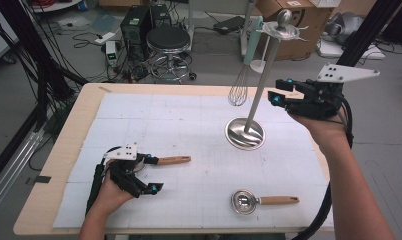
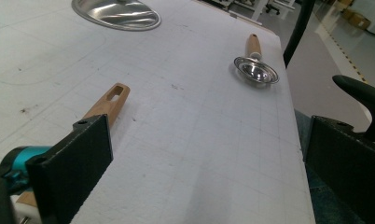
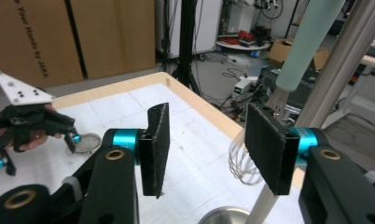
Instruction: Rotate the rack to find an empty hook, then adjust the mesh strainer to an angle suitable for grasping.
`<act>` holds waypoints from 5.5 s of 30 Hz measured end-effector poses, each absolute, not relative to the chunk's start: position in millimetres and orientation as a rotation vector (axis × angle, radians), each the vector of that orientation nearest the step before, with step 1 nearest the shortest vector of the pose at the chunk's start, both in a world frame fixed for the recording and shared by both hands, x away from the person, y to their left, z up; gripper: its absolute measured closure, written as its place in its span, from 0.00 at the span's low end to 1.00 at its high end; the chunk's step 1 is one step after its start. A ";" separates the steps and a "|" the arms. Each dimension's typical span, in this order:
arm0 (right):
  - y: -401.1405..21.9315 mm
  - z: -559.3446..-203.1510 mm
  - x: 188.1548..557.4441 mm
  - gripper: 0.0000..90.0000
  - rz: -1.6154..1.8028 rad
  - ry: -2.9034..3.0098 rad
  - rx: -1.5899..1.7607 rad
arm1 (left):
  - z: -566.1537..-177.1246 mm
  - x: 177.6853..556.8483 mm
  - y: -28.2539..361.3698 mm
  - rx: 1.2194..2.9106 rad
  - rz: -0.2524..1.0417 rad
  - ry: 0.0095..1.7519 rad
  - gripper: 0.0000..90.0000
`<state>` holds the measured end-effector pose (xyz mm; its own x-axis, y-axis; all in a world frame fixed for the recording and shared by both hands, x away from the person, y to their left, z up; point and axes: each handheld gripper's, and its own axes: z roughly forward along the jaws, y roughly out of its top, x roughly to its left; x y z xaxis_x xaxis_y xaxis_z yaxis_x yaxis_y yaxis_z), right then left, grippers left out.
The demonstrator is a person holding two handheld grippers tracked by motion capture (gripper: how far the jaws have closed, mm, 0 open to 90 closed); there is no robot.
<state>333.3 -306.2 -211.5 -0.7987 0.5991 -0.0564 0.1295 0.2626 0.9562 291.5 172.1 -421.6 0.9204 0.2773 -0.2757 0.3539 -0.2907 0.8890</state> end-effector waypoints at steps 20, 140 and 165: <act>-315.7 -282.5 318.7 0.42 1.573 2.207 0.752 | -421.6 290.8 171.9 1.891 -0.082 0.463 0.02; -297.2 -417.1 264.8 0.18 1.629 2.412 0.773 | -423.1 296.5 171.4 1.875 -0.067 0.467 0.02; -294.3 -416.5 266.6 0.18 1.623 2.419 0.752 | -422.0 295.9 175.4 1.920 -0.015 0.511 0.02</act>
